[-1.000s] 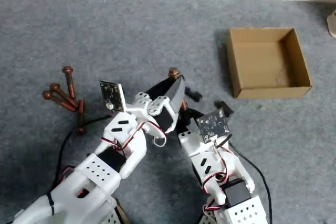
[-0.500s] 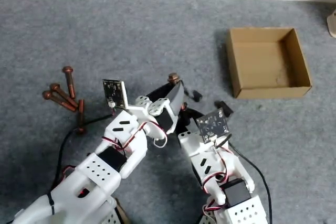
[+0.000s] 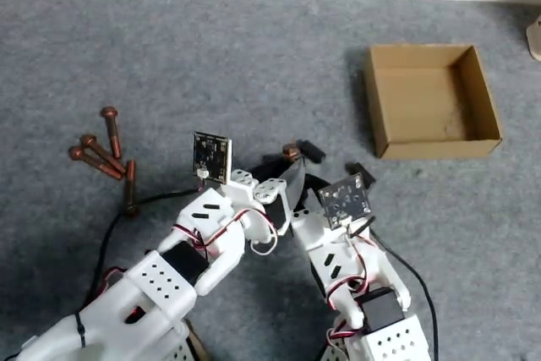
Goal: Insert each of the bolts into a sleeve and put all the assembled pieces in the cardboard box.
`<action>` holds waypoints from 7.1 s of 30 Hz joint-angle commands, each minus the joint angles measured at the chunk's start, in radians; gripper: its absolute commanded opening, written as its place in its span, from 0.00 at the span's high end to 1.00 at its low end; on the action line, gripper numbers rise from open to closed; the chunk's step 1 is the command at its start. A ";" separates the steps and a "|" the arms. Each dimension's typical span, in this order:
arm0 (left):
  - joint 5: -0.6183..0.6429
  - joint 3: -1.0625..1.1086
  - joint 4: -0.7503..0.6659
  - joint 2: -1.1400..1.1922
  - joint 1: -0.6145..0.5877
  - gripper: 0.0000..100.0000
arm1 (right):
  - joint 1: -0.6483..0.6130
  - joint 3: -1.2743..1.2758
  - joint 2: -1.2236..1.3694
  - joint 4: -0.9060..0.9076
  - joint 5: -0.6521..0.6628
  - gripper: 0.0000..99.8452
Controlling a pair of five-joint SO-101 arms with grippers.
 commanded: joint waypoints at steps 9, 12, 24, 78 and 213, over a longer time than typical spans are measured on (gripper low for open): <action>-0.015 -0.019 0.110 0.015 0.012 0.54 | 0.050 0.090 -0.033 -0.039 -0.005 0.99; -0.015 -0.053 0.209 0.015 0.016 0.48 | 0.062 0.090 -0.033 -0.039 -0.006 0.99; -0.011 -0.091 0.301 0.019 -0.143 0.49 | 0.191 0.077 -0.033 0.051 -0.005 0.99; -0.112 0.101 -0.100 0.024 -0.117 0.99 | 0.383 -0.357 0.236 0.234 0.101 1.00; 0.018 -0.328 0.806 0.024 -0.716 0.99 | 0.440 -0.935 1.348 0.297 0.523 0.86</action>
